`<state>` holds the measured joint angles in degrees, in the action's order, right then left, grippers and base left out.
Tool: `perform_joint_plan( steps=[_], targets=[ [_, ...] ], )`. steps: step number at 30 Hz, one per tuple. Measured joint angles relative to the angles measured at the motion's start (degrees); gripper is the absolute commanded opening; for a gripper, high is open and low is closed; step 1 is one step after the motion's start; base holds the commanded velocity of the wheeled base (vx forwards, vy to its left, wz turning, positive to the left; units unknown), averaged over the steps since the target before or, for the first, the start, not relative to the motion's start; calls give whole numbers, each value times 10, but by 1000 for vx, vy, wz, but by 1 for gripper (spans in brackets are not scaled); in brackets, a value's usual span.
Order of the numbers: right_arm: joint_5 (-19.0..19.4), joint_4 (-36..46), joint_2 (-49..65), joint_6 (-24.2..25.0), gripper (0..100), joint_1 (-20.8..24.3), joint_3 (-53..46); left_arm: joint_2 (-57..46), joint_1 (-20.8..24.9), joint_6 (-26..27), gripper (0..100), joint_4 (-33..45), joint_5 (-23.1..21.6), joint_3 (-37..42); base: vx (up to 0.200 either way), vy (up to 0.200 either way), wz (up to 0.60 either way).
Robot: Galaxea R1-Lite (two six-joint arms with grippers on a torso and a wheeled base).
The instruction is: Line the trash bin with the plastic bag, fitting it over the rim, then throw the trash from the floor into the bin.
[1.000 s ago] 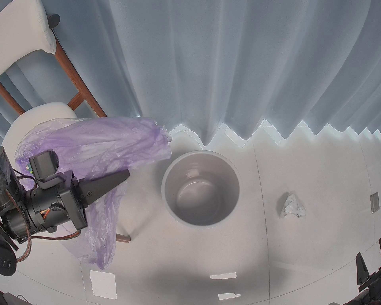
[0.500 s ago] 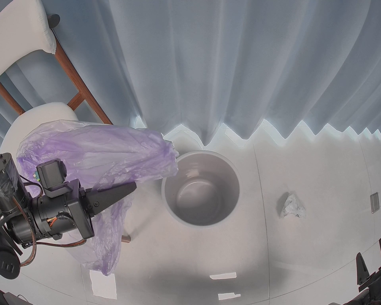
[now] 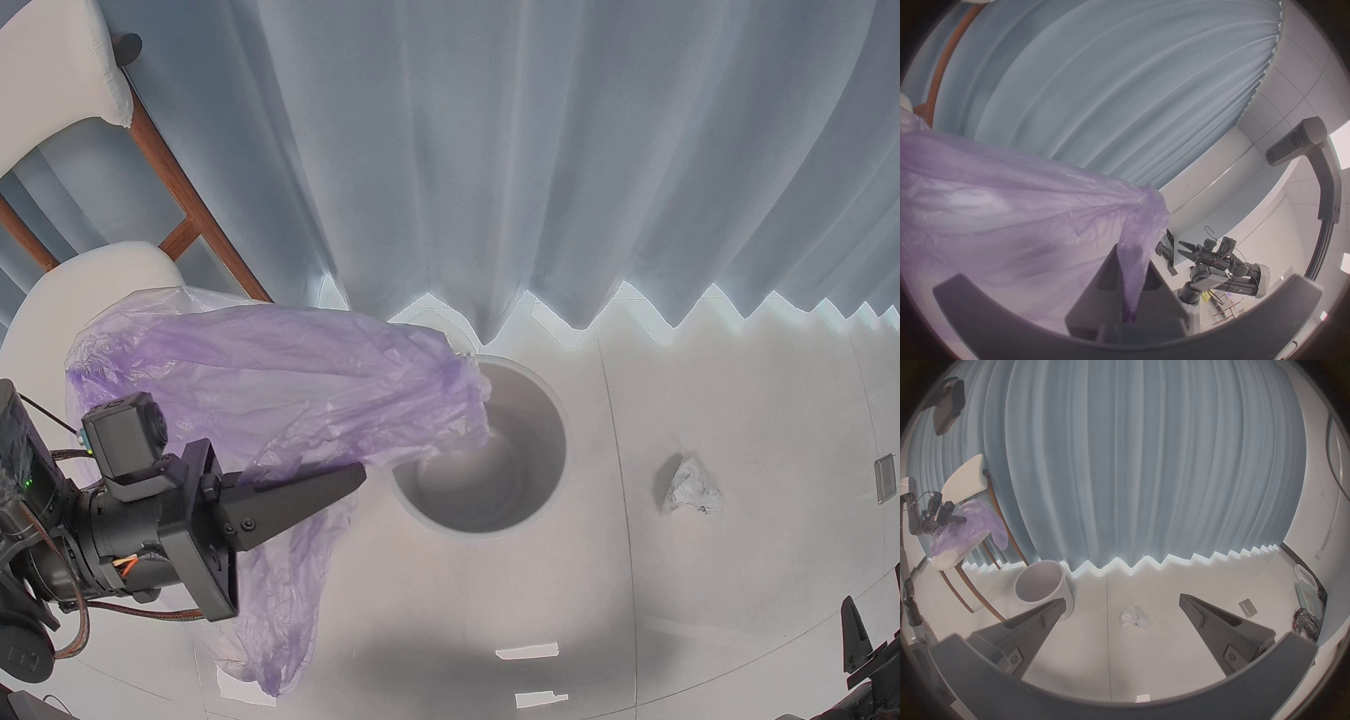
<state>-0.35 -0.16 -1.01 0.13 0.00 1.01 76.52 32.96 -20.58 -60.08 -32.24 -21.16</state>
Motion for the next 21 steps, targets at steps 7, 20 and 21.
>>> perform_joint_plan(
  steps=[7,20,21],
  targets=[
    [0,0,0,0,100,0,0,-1,34,-2,0,-35,0,4,0,0,0],
    [0,0,0,0,100,0,0,1,81,-2,0,-38,0,5,0,0,0],
    [0,0,0,0,100,0,0,1,84,-1,0,-38,0,5,0,0,0]
  ],
)
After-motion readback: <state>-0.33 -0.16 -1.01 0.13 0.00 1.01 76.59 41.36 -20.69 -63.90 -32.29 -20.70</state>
